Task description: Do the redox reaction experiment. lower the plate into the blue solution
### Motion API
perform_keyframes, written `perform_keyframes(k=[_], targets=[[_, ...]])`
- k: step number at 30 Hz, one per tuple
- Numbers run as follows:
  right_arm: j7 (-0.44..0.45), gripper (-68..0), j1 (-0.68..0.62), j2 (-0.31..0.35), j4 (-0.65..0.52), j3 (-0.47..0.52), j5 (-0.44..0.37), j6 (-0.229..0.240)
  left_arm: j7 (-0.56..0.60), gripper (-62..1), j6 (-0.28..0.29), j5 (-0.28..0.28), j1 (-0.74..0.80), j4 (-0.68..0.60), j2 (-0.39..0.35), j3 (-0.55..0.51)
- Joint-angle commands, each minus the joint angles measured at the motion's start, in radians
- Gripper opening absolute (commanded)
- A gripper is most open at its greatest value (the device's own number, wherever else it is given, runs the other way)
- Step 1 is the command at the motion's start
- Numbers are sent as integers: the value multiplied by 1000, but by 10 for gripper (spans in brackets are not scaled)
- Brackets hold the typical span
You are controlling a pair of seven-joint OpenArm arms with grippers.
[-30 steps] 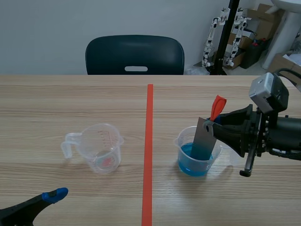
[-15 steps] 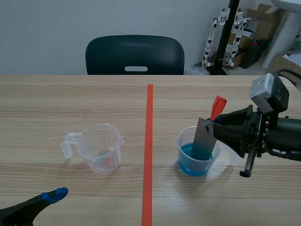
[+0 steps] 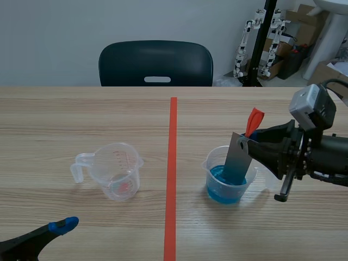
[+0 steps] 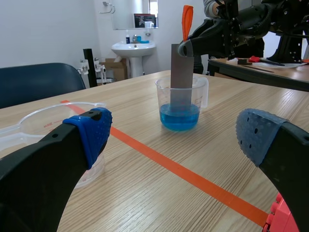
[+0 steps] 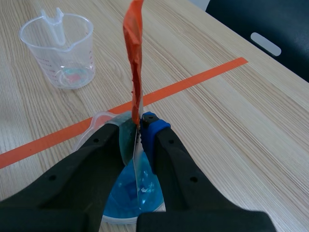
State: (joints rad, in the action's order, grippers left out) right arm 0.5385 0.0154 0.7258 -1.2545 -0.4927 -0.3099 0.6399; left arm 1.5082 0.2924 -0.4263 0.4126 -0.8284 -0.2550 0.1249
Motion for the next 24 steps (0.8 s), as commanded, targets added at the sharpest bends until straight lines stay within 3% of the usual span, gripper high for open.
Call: perform_keyframes(k=[1,24], targets=[[10,-669,1,11,-11,12,-11,0,46,-67,3,3,0,-13,-3,-1],[30,-669,1,11,-11,12,-11,0,46,-67,3,3,0,-13,-3,-1]])
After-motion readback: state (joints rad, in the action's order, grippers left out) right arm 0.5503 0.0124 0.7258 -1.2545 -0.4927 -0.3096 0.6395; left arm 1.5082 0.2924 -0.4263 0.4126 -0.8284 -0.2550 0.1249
